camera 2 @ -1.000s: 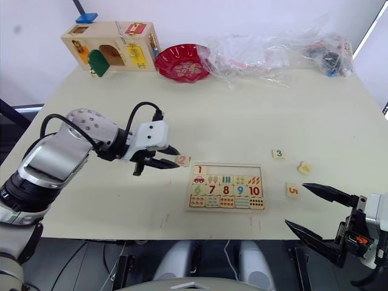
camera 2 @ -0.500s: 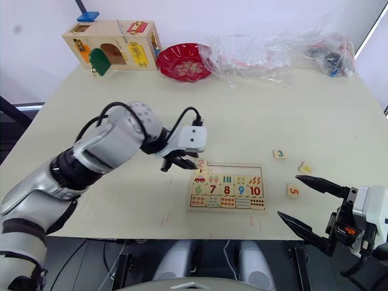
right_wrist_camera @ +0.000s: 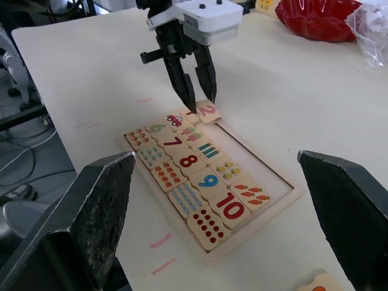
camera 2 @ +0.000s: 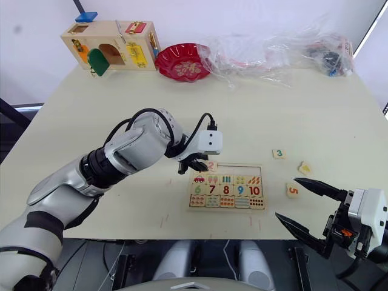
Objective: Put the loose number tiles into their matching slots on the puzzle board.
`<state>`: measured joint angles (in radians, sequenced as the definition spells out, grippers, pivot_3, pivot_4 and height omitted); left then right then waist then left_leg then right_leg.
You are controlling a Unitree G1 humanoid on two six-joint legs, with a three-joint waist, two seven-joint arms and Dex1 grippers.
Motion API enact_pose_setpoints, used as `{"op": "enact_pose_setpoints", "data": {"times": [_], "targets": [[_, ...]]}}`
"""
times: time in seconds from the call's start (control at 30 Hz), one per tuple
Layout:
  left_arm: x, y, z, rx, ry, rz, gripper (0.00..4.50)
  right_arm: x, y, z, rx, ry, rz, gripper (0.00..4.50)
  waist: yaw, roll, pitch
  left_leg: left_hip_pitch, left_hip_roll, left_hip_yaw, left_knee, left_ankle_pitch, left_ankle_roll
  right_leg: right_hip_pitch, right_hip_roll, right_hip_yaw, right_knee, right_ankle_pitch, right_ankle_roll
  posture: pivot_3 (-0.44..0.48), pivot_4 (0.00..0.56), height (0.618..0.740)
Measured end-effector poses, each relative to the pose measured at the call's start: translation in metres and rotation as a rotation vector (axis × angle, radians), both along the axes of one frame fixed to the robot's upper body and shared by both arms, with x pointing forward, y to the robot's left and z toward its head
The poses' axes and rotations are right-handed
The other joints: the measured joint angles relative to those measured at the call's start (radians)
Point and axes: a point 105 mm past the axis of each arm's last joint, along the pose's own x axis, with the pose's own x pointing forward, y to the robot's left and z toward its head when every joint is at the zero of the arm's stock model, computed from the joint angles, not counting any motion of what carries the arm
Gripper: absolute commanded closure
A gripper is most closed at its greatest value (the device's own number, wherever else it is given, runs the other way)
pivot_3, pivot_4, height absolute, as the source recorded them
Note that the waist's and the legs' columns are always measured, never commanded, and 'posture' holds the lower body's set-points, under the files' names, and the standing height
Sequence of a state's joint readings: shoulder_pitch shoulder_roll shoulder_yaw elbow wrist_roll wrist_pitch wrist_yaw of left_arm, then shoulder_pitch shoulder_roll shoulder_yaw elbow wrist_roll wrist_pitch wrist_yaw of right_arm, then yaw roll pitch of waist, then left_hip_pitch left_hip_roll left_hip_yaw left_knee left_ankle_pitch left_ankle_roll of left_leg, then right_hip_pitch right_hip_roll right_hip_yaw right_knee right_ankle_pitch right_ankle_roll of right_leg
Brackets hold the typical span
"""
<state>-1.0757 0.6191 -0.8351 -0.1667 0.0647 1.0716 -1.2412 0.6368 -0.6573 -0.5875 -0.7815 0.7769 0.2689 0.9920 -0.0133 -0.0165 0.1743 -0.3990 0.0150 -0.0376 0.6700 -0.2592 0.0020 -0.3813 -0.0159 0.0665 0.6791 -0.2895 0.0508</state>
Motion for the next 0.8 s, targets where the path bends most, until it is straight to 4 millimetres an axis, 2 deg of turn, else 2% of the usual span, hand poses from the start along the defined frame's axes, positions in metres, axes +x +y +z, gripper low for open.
{"op": "enact_pose_setpoints", "data": {"times": [0.8], "targets": [[-0.0043, -0.0074, -0.009, 0.004, 0.004, 0.029, 3.51, 0.0, 0.0032, -0.0012, 0.02, 0.0, -0.006, 0.0, 0.001, 0.0, 0.0, 0.0, 0.0, 0.0, 0.0, 0.0, 0.0, 0.0, 0.0, 0.0, 0.0, 0.0, 0.0, 0.0, 0.15, 0.74]]}}
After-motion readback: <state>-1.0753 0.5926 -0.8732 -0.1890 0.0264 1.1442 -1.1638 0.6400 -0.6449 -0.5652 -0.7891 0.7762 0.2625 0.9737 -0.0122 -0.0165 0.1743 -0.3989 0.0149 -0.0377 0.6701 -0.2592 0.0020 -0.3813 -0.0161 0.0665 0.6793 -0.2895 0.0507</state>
